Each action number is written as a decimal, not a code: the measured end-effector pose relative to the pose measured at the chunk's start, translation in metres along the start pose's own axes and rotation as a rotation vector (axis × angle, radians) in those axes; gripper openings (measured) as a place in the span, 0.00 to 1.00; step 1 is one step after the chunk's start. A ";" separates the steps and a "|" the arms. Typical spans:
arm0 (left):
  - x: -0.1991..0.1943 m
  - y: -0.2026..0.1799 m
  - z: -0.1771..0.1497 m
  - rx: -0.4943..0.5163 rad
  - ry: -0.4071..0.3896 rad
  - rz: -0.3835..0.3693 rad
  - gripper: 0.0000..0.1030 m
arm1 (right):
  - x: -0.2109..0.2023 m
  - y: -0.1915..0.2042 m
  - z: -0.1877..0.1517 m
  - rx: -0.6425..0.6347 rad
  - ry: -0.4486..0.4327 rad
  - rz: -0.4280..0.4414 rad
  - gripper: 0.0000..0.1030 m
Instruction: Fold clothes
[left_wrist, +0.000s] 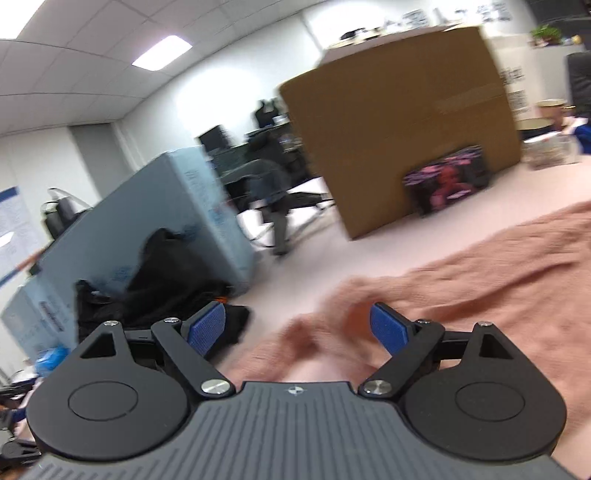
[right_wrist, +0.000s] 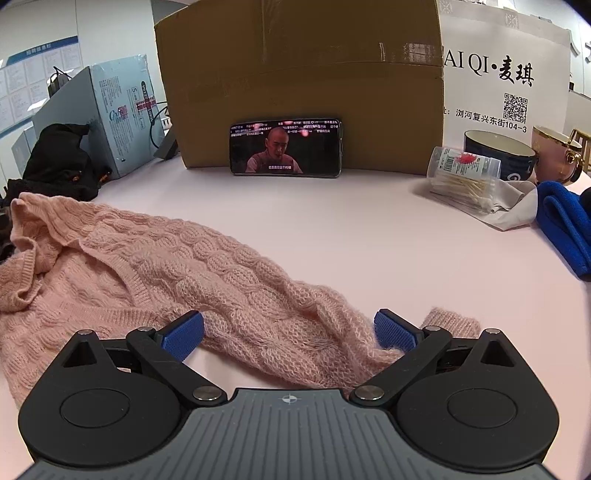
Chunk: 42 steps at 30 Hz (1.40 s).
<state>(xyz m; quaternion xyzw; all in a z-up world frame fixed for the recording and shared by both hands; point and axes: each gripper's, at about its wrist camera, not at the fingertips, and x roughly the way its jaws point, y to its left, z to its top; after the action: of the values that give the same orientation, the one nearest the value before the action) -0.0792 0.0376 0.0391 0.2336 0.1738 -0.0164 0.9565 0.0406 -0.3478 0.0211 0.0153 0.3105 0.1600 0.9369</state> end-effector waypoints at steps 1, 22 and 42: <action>-0.002 -0.002 0.001 0.006 -0.013 0.000 0.82 | 0.000 0.001 0.000 -0.004 0.001 -0.005 0.97; -0.001 -0.016 -0.053 -0.222 0.104 -0.269 0.46 | 0.001 0.006 -0.002 -0.030 0.007 -0.072 0.97; 0.006 0.053 -0.101 -0.527 0.339 -0.007 0.49 | 0.001 0.004 -0.002 -0.066 0.029 -0.051 0.98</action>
<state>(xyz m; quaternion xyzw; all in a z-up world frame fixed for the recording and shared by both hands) -0.1008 0.1303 -0.0235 -0.0234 0.3297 0.0653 0.9415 0.0390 -0.3435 0.0189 -0.0258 0.3187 0.1466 0.9361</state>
